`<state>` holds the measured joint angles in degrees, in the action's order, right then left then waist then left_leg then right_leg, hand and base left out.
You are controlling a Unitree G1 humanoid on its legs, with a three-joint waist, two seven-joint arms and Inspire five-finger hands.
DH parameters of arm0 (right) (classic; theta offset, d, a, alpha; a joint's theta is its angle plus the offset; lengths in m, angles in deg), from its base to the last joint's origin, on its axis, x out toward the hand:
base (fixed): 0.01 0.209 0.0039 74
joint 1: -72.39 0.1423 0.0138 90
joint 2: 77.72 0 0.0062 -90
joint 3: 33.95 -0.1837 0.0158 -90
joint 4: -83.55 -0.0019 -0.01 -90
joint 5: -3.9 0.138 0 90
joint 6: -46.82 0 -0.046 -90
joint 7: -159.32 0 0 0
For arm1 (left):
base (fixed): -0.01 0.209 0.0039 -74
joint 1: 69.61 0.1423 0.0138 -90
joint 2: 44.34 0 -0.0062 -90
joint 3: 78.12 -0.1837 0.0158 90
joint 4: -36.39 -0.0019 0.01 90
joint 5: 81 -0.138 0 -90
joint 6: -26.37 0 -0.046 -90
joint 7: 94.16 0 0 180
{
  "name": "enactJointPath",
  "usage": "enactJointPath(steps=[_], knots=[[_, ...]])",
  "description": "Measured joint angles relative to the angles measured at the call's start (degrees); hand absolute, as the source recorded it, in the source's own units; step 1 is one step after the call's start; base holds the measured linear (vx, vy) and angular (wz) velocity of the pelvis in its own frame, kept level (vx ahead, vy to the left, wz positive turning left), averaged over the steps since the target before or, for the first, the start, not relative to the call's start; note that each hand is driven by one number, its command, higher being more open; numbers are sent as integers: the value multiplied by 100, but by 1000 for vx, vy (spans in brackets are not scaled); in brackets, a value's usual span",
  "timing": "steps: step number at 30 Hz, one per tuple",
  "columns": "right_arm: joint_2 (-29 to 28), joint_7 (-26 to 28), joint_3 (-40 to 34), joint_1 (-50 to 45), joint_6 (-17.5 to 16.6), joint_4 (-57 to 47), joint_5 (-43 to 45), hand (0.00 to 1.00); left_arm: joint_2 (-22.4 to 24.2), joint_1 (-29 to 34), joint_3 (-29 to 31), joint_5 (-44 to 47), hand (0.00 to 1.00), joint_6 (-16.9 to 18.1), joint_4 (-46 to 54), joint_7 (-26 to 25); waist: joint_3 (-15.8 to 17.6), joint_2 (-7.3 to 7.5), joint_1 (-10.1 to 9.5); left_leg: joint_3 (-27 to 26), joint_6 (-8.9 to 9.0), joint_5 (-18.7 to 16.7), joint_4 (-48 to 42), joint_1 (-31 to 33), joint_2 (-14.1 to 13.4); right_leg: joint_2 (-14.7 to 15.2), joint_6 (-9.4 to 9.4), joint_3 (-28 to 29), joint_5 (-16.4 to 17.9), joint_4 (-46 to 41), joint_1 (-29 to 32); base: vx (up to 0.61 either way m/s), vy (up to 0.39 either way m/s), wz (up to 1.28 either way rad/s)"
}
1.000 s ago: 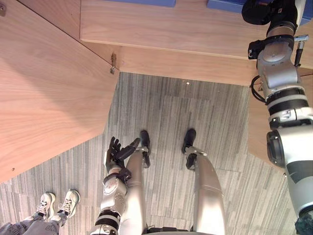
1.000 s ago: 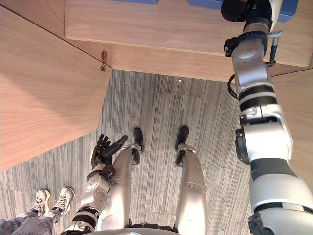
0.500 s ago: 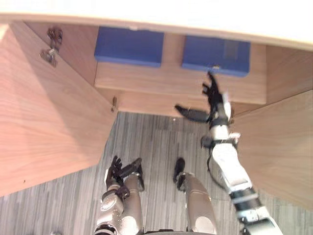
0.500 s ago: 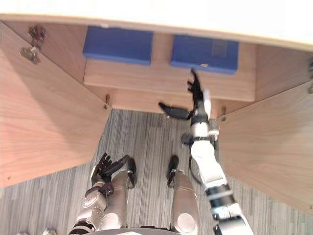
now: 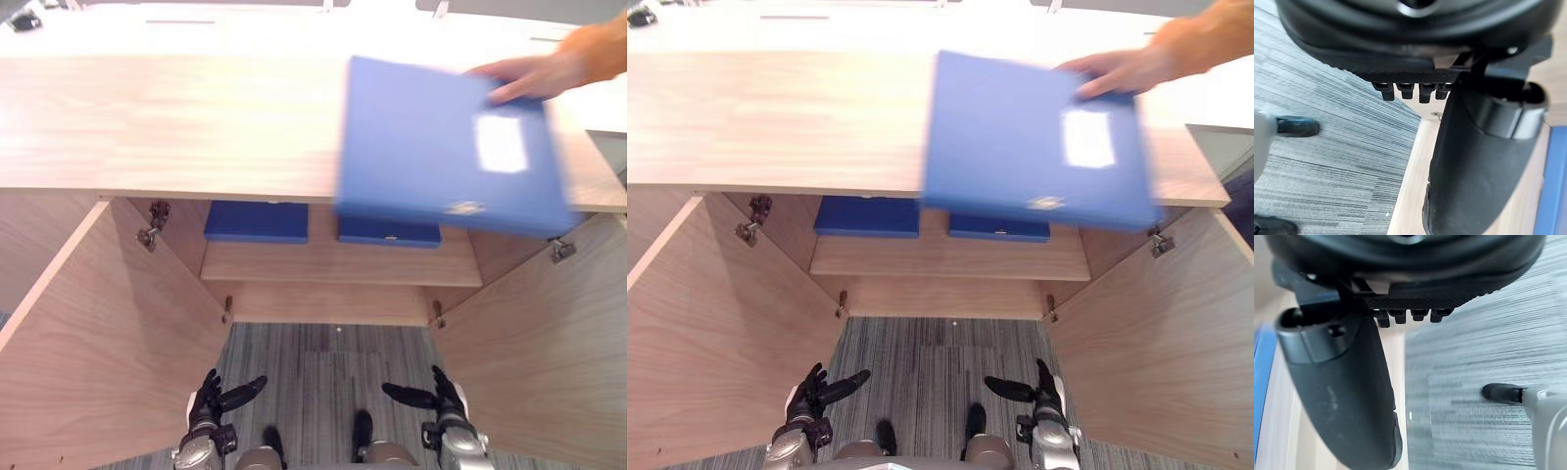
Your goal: Walk over to the cabinet, pick up the folder, carry it to the office cabinet, place the folder inside the office cabinet, then close the office cabinet door
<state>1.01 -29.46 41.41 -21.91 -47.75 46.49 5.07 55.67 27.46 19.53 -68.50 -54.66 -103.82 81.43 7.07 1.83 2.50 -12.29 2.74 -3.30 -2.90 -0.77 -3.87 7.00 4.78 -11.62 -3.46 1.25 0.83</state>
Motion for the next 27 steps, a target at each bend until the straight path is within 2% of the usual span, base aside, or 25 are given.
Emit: enactJointPath(steps=[6,9,11,15,17,20,22,24,27], knots=[[5,-12,-136,-140,71,246,207,100,0,230,5,-140,100,-56,15,61,-35,0,-3,59,-48,289,461,-368,98,22,-8,-43,-28,7,-180,-65,7,5],[5,-11,-161,-146,92,252,208,100,0,548,6,-144,100,-106,446,54,-45,-3,-10,99,-59,379,639,-557,125,31,-8,-84,-29,9,-310,-67,-2,8],[4,-11,-252,-146,92,251,208,100,1,802,7,-230,100,-121,1009,35,-53,-9,-22,142,-68,410,690,-644,143,45,-6,-119,-27,10,-395,-59,1,12],[19,-18,-316,-211,89,247,208,100,4,1439,65,-431,100,-103,2933,-50,-95,-51,-72,237,-94,429,743,-787,194,91,26,-202,1,11,-569,-41,10,11],[18,-16,-315,-334,86,250,208,100,5,1587,158,-482,100,-82,3785,-57,-118,-84,-150,270,-89,425,775,-850,212,107,22,-230,39,9,-632,-29,11,11],[18,-12,-312,-500,84,261,208,100,-40,1699,412,-591,100,43,5178,-102,-125,-115,-166,390,-87,423,787,-873,240,137,6,-327,116,5,-719,-5,3,18],[31,-7,-310,-551,84,309,208,100,-238,1705,455,-802,100,197,5832,-272,-159,-162,-171,400,-108,431,787,-879,243,140,5,-337,116,4,-731,3,1,5],[64,19,-304,-550,50,503,206,100,-669,1699,435,-1389,100,419,6701,-460,-191,-216,-159,399,-57,355,782,-903,235,135,59,-325,151,-8,-773,0,0,0],[75,38,-266,-577,36,624,170,100,-1195,1595,404,-2197,100,767,7462,-707,-241,-260,-152,388,-74,321,746,-939,207,105,72,-293,174,-13,-817,48,-4,-3]])
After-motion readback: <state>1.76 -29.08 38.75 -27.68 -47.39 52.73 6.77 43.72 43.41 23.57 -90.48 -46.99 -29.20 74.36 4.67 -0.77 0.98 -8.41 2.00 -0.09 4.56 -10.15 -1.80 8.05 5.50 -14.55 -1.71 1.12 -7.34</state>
